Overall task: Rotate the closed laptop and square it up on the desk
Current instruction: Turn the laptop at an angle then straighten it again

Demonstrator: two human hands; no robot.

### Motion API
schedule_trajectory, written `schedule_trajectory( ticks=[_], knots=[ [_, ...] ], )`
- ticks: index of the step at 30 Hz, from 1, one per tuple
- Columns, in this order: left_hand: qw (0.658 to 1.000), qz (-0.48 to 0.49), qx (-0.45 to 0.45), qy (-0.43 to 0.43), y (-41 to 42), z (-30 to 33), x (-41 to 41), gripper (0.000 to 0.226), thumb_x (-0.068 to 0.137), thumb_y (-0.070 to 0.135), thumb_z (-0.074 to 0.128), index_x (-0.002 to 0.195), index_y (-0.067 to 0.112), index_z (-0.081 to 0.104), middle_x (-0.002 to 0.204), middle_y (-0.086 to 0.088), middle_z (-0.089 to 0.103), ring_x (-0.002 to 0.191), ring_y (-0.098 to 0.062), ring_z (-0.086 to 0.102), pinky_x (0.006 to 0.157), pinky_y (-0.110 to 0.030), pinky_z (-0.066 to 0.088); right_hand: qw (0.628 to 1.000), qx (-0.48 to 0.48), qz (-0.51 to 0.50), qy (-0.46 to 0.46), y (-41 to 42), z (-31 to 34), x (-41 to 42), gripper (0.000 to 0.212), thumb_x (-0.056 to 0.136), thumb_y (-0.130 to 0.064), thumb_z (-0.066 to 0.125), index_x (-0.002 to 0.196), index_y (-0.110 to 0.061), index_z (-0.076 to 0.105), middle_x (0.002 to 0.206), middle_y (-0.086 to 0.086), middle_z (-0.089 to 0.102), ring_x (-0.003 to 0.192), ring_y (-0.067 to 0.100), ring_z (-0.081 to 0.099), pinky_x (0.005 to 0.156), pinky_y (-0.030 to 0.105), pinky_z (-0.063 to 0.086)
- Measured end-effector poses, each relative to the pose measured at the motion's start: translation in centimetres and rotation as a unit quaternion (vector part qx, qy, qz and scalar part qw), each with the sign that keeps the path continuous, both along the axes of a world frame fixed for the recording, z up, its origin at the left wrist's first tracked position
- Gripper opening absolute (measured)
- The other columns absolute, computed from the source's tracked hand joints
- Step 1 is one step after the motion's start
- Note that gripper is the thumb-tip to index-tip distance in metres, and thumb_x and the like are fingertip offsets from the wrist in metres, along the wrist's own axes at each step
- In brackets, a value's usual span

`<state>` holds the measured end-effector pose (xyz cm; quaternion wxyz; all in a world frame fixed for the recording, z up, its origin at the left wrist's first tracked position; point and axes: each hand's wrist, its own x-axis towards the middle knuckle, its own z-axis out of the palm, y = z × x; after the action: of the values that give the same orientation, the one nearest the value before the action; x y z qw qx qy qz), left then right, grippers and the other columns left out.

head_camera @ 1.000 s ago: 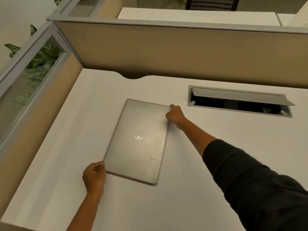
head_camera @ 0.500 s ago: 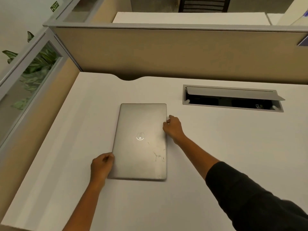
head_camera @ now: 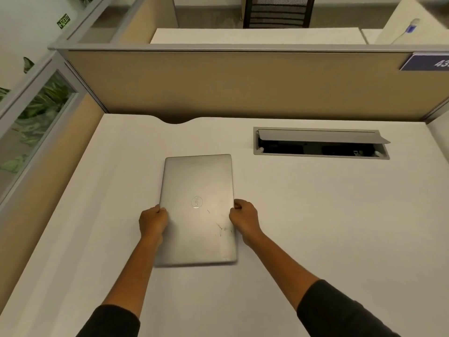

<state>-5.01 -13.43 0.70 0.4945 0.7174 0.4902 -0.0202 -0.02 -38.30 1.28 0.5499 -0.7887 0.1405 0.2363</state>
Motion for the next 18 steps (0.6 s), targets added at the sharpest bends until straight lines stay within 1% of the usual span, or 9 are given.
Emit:
schedule_trajectory(
  ticks=[3,5,7,10,12,13,14,16,18],
  knots=[
    [1.0,0.0,-0.002,0.013,-0.6,0.0,-0.4,0.019,0.098,0.002,0.05,0.087,0.007,0.064,0.085,-0.008,0.058,0.078,-0.023,0.051,0.075,-0.029,0.04,1.0,-0.007,-0.004,0.007,-0.4,0.5,0.5,0.008,0.073,0.0,0.043,0.072,0.001,0.05,0.066,0.008,0.041,0.063,0.016,0.033,0.05,0.02,0.025],
    [1.0,0.001,-0.002,0.012,-1.3,-0.1,-1.2,0.025,0.097,-0.003,0.047,0.094,0.008,0.069,0.087,-0.002,0.061,0.077,-0.021,0.054,0.073,-0.025,0.04,1.0,-0.021,0.001,0.002,-0.9,0.3,1.1,0.029,0.07,0.0,0.045,0.088,0.011,0.064,0.071,0.019,0.05,0.07,0.019,0.042,0.062,0.029,0.034],
    [1.0,-0.003,0.001,0.019,-2.3,-0.2,-2.0,0.026,0.095,-0.007,0.046,0.087,0.01,0.064,0.087,-0.003,0.058,0.082,-0.024,0.051,0.074,-0.027,0.037,0.999,-0.04,0.003,-0.005,-1.5,0.3,1.6,0.042,0.067,0.001,0.046,0.101,0.015,0.066,0.076,0.023,0.051,0.075,0.022,0.043,0.07,0.033,0.033],
    [0.999,-0.014,-0.003,0.042,-4.6,0.0,-3.4,0.032,0.092,-0.008,0.043,0.066,0.008,0.052,0.069,-0.005,0.049,0.081,-0.022,0.041,0.072,-0.03,0.032,0.997,-0.078,0.017,-0.016,-2.6,0.9,2.5,0.028,0.065,-0.001,0.046,0.084,0.011,0.063,0.071,0.014,0.043,0.071,0.023,0.037,0.066,0.036,0.029],
    [0.999,-0.018,-0.003,0.049,-6.3,0.1,-4.3,0.028,0.093,-0.006,0.046,0.066,-0.006,0.052,0.067,-0.022,0.057,0.07,-0.029,0.044,0.071,-0.031,0.032,0.993,-0.107,0.039,-0.025,-3.2,1.6,3.3,0.006,0.066,0.0,0.046,0.069,0.001,0.052,0.071,0.01,0.039,0.07,0.023,0.033,0.064,0.037,0.026],
    [0.999,-0.017,-0.001,0.047,-7.2,0.3,-4.6,0.023,0.094,-0.005,0.047,0.076,-0.016,0.054,0.08,-0.033,0.063,0.088,-0.059,0.062,0.069,-0.032,0.032,0.992,-0.117,0.045,-0.027,-3.5,1.7,3.7,0.005,0.068,0.001,0.047,0.068,-0.001,0.051,0.072,0.01,0.039,0.07,0.023,0.033,0.064,0.037,0.026],
    [0.999,-0.016,-0.001,0.042,-8.1,0.3,-4.9,0.021,0.095,-0.004,0.049,0.084,-0.021,0.053,0.092,-0.034,0.066,0.116,-0.042,0.056,0.068,-0.032,0.032,0.991,-0.124,0.05,-0.027,-3.8,1.7,4.1,0.007,0.07,0.002,0.047,0.071,0.004,0.054,0.073,0.011,0.041,0.071,0.023,0.035,0.066,0.037,0.027],
    [0.999,-0.02,-0.013,0.035,-9.6,0.3,-5.3,0.026,0.095,-0.003,0.053,0.072,-0.015,0.05,0.078,-0.032,0.063,0.082,-0.056,0.062,0.07,-0.031,0.034,0.989,-0.135,0.054,-0.027,-4.3,1.7,5.0,0.017,0.072,0.003,0.048,0.08,0.015,0.057,0.075,0.013,0.043,0.074,0.024,0.037,0.069,0.037,0.028],
    [0.999,-0.024,-0.029,0.034,-11.2,0.3,-5.6,0.042,0.094,-0.004,0.057,0.056,0.008,0.043,0.059,-0.008,0.052,0.065,-0.03,0.052,0.074,-0.03,0.036,0.986,-0.149,0.064,-0.033,-4.7,1.9,5.8,0.008,0.073,0.004,0.048,0.073,0.008,0.056,0.075,0.014,0.042,0.074,0.025,0.037,0.069,0.037,0.028]
  ],
)
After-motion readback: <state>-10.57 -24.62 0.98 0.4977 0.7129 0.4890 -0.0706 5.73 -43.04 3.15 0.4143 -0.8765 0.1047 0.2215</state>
